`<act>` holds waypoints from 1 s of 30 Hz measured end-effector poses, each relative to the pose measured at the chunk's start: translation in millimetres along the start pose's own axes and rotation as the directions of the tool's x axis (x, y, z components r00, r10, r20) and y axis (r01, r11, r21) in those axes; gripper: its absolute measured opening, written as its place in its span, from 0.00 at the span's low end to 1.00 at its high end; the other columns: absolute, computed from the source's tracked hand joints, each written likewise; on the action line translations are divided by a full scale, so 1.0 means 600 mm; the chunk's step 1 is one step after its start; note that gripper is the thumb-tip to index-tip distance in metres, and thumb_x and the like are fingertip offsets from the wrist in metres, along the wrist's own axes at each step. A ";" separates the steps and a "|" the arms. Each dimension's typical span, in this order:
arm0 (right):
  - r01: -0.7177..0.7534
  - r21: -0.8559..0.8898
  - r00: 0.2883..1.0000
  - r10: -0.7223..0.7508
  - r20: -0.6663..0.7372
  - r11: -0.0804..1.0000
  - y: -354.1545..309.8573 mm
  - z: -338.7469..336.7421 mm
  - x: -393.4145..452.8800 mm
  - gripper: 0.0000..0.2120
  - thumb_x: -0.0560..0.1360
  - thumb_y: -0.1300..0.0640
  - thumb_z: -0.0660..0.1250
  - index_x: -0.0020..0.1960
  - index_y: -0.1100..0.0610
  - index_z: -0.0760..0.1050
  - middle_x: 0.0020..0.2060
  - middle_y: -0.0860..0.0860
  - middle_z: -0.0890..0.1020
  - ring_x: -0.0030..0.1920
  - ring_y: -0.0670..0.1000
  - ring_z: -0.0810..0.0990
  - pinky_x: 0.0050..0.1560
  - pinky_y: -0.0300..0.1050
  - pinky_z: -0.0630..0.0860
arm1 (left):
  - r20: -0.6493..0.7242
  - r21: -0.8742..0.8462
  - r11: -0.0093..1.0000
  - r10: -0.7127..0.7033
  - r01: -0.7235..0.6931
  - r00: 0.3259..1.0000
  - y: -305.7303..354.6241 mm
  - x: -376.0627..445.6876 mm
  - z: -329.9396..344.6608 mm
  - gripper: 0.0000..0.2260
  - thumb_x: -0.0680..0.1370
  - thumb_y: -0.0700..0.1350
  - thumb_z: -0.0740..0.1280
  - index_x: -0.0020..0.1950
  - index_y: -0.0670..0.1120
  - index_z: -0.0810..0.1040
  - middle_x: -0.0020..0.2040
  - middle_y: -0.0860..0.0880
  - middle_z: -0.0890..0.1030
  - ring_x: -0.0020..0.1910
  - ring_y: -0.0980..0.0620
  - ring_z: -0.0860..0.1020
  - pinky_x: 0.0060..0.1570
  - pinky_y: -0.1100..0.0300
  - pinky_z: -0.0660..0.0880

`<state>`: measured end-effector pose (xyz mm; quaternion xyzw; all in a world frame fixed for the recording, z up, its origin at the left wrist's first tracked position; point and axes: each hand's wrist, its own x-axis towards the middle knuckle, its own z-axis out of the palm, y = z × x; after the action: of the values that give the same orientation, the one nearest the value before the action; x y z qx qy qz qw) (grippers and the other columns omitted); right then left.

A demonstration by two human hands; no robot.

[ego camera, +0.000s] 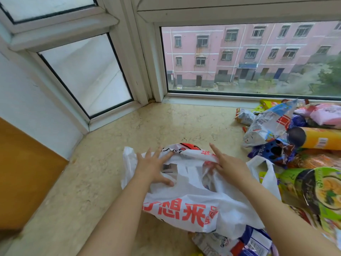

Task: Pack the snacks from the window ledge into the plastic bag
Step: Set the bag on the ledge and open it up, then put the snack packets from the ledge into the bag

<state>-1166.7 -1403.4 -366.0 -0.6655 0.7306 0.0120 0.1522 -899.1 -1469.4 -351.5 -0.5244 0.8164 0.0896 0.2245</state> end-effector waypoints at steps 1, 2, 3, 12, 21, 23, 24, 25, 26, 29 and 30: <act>-0.016 0.032 1.000 0.016 -0.013 0.999 -0.001 -0.002 -0.001 0.33 0.79 0.49 0.57 0.77 0.44 0.40 0.62 0.54 0.77 0.55 0.58 0.78 0.45 0.48 0.71 | -0.011 0.000 1.000 -0.002 0.002 1.000 0.005 0.000 0.002 0.50 0.63 0.74 0.66 0.74 0.67 0.37 0.79 0.52 0.39 0.77 0.40 0.41 0.67 0.29 0.44; -0.034 0.066 0.999 0.036 -0.025 0.997 -0.003 -0.005 -0.004 0.35 0.79 0.49 0.58 0.77 0.44 0.41 0.60 0.55 0.78 0.54 0.59 0.78 0.44 0.49 0.70 | -0.044 -0.008 1.000 -0.001 0.001 0.999 0.011 0.000 0.003 0.50 0.64 0.74 0.65 0.75 0.66 0.37 0.79 0.52 0.39 0.77 0.41 0.40 0.67 0.29 0.41; -0.032 0.097 0.998 0.037 -0.055 0.995 -0.006 -0.009 -0.008 0.36 0.77 0.48 0.60 0.78 0.45 0.41 0.59 0.55 0.78 0.54 0.59 0.78 0.45 0.49 0.70 | -0.093 -0.020 1.000 0.003 -0.004 0.996 0.017 -0.003 0.001 0.49 0.65 0.74 0.64 0.76 0.64 0.38 0.79 0.52 0.39 0.77 0.42 0.39 0.67 0.30 0.38; 0.255 0.109 0.921 -0.207 -0.330 0.961 -0.068 -0.082 -0.105 0.34 0.73 0.47 0.65 0.75 0.54 0.59 0.72 0.54 0.66 0.71 0.56 0.65 0.71 0.57 0.60 | -0.586 -0.048 0.995 0.046 -0.091 0.809 0.042 -0.129 -0.033 0.36 0.73 0.61 0.66 0.77 0.55 0.56 0.79 0.51 0.54 0.78 0.50 0.51 0.70 0.37 0.39; 0.326 0.004 0.901 -0.309 -0.304 0.945 -0.139 -0.053 -0.259 0.33 0.74 0.43 0.66 0.75 0.51 0.60 0.75 0.55 0.62 0.74 0.57 0.60 0.74 0.56 0.52 | -0.459 -0.633 0.770 -0.456 0.079 0.763 -0.007 -0.250 -0.022 0.42 0.70 0.56 0.74 0.77 0.55 0.54 0.78 0.50 0.58 0.75 0.49 0.58 0.71 0.44 0.55; 0.303 -0.007 0.919 -0.295 -0.262 0.953 -0.153 -0.039 -0.285 0.34 0.75 0.42 0.64 0.76 0.51 0.57 0.76 0.55 0.59 0.76 0.56 0.56 0.74 0.55 0.49 | -0.361 -0.782 0.623 -0.467 0.010 0.808 -0.008 -0.261 -0.019 0.42 0.70 0.53 0.74 0.77 0.56 0.53 0.72 0.52 0.70 0.69 0.48 0.70 0.66 0.45 0.66; 0.299 -0.007 0.920 -0.290 -0.264 0.954 -0.160 -0.032 -0.300 0.34 0.75 0.43 0.65 0.76 0.51 0.58 0.76 0.55 0.59 0.76 0.56 0.56 0.74 0.55 0.50 | -0.352 -0.801 0.599 -0.452 -0.014 0.819 -0.005 -0.267 -0.018 0.40 0.71 0.51 0.74 0.76 0.57 0.54 0.68 0.53 0.74 0.65 0.48 0.73 0.64 0.45 0.69; 0.305 -0.002 0.911 -0.292 -0.291 0.952 -0.166 -0.025 -0.317 0.33 0.74 0.45 0.66 0.75 0.53 0.61 0.75 0.56 0.61 0.75 0.57 0.59 0.74 0.57 0.52 | -0.370 -0.788 0.615 -0.437 -0.028 0.820 0.001 -0.273 -0.016 0.38 0.71 0.50 0.73 0.76 0.57 0.55 0.63 0.55 0.78 0.63 0.49 0.75 0.62 0.44 0.70; 0.320 0.013 0.890 -0.296 -0.348 0.947 -0.173 -0.014 -0.337 0.31 0.72 0.48 0.68 0.73 0.55 0.65 0.73 0.57 0.65 0.73 0.59 0.62 0.73 0.59 0.55 | -0.396 -0.766 0.641 -0.423 -0.040 0.815 0.007 -0.278 -0.013 0.36 0.72 0.48 0.72 0.75 0.56 0.57 0.59 0.56 0.79 0.60 0.51 0.76 0.62 0.44 0.70; 0.363 0.026 0.757 -0.278 -0.591 0.931 -0.185 0.046 -0.407 0.22 0.70 0.53 0.70 0.63 0.58 0.76 0.64 0.58 0.76 0.64 0.59 0.73 0.65 0.58 0.69 | -0.434 -0.743 0.665 -0.391 -0.077 0.812 0.026 -0.285 0.000 0.32 0.72 0.46 0.71 0.73 0.55 0.61 0.55 0.58 0.78 0.59 0.53 0.75 0.62 0.46 0.68; 0.356 0.019 0.738 -0.269 -0.620 0.934 -0.188 0.071 -0.432 0.20 0.69 0.53 0.70 0.60 0.58 0.77 0.62 0.57 0.78 0.61 0.58 0.75 0.62 0.55 0.72 | -0.440 -0.733 0.676 -0.383 -0.078 0.812 0.029 -0.285 0.006 0.34 0.71 0.48 0.72 0.74 0.55 0.61 0.60 0.56 0.76 0.62 0.51 0.72 0.62 0.48 0.67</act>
<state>-1030.0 -1155.7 -324.1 -0.7349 0.6170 -0.2779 -0.0455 -854.4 -1321.1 -277.4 -0.6411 0.6925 0.2245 -0.2430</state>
